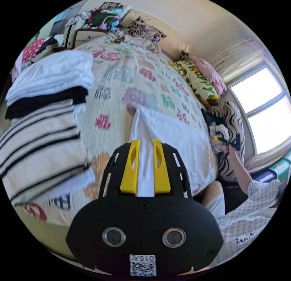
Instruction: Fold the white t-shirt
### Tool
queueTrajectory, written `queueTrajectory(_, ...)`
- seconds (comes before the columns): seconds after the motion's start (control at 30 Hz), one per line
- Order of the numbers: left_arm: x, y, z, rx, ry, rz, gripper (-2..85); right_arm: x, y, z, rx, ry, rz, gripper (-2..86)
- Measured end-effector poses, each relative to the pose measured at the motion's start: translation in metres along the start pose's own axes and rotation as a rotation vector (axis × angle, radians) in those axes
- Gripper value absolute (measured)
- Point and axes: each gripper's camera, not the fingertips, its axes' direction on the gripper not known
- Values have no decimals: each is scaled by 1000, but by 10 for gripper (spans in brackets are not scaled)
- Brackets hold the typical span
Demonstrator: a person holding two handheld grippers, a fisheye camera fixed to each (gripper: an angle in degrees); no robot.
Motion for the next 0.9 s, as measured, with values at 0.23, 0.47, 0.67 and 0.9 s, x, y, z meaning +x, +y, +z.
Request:
queueTrajectory(0.23, -9, 70, 26, -226, -91, -80, 103, -166, -50, 66, -154, -114, -391, 78)
queueTrajectory(0.47, -6, 70, 37, -259, -144, -32, 60, -337, -111, 175, -305, -153, -658, 99)
queueTrajectory(0.67, -19, 79, 46, -253, -16, -52, 15, -420, -156, 261, -487, 58, -766, 100)
queueTrajectory(0.9, -24, 91, 51, -220, 52, -37, 4, -446, -175, 311, -675, 193, -793, 40)
